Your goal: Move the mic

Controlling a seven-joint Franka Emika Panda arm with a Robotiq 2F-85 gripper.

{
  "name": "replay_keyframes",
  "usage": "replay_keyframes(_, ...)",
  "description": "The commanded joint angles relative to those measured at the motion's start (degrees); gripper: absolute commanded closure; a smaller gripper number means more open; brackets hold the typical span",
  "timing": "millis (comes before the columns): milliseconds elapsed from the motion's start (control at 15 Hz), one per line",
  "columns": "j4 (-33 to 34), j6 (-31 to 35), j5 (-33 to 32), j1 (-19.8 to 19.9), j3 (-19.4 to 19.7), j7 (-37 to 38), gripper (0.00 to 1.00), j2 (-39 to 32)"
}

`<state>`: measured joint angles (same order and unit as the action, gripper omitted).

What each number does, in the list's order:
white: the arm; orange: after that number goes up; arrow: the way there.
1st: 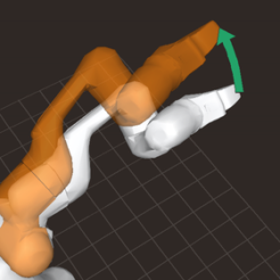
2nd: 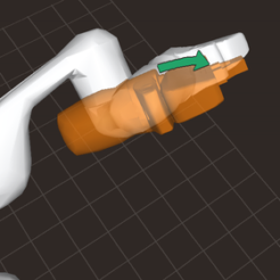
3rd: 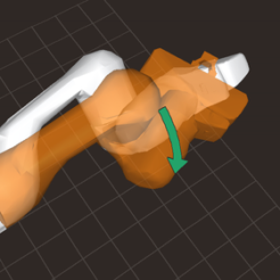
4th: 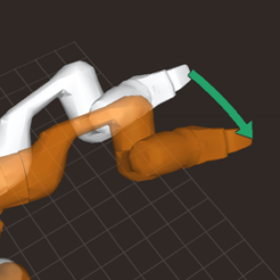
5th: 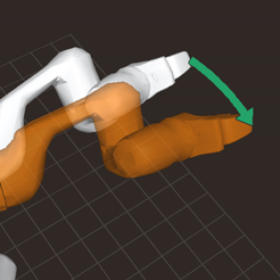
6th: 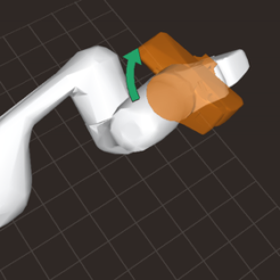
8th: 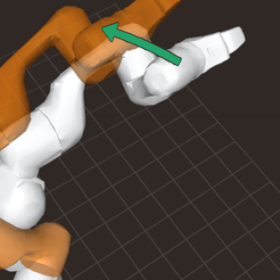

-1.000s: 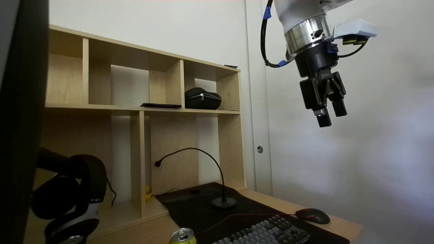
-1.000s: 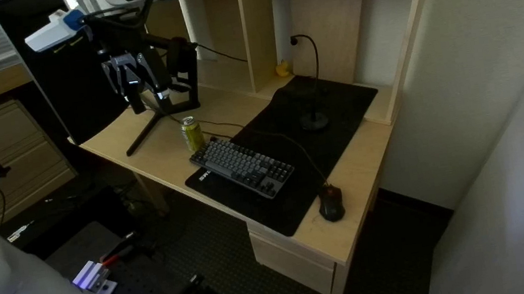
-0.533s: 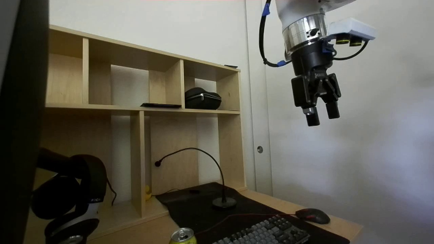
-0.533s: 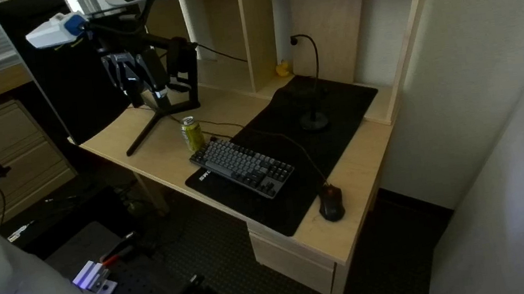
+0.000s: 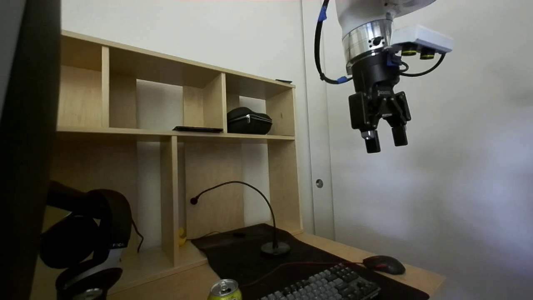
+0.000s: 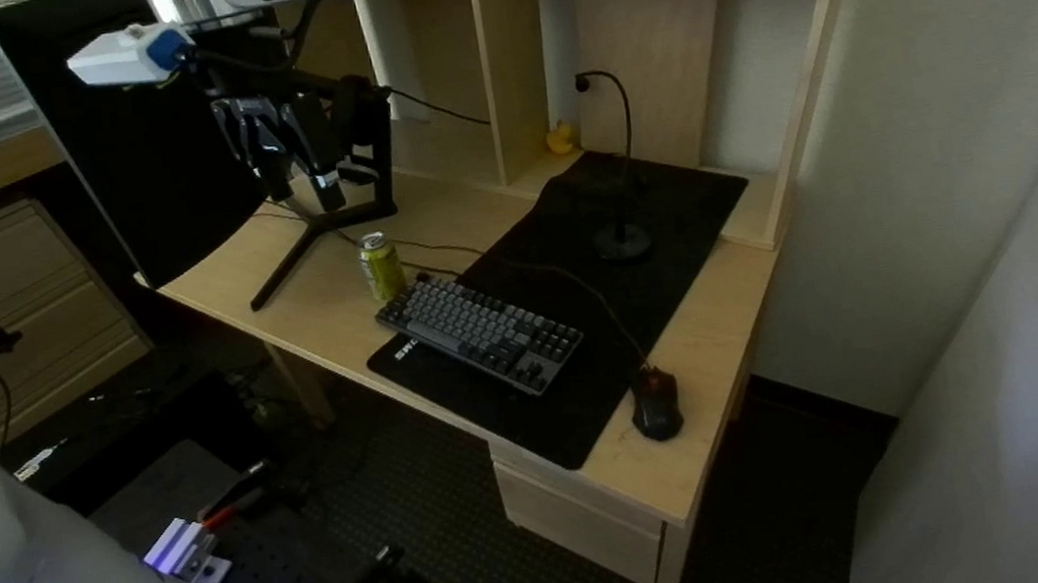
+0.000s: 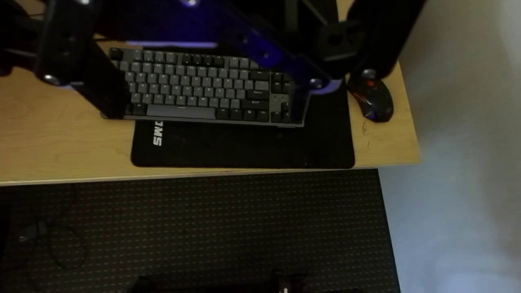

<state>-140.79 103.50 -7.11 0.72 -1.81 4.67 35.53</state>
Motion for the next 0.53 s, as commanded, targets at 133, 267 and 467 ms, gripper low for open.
replay_keyframes(133,9.7,10.5,-1.9,4.5,3.9,3.0,0.0,-19.1)
replay_keyframes(267,16.0,12.7,-1.2,5.5,4.4,7.2,0.0,-26.1)
replay_keyframes(467,15.3,12.5,-0.8,4.8,5.1,6.4,0.0,-25.1)
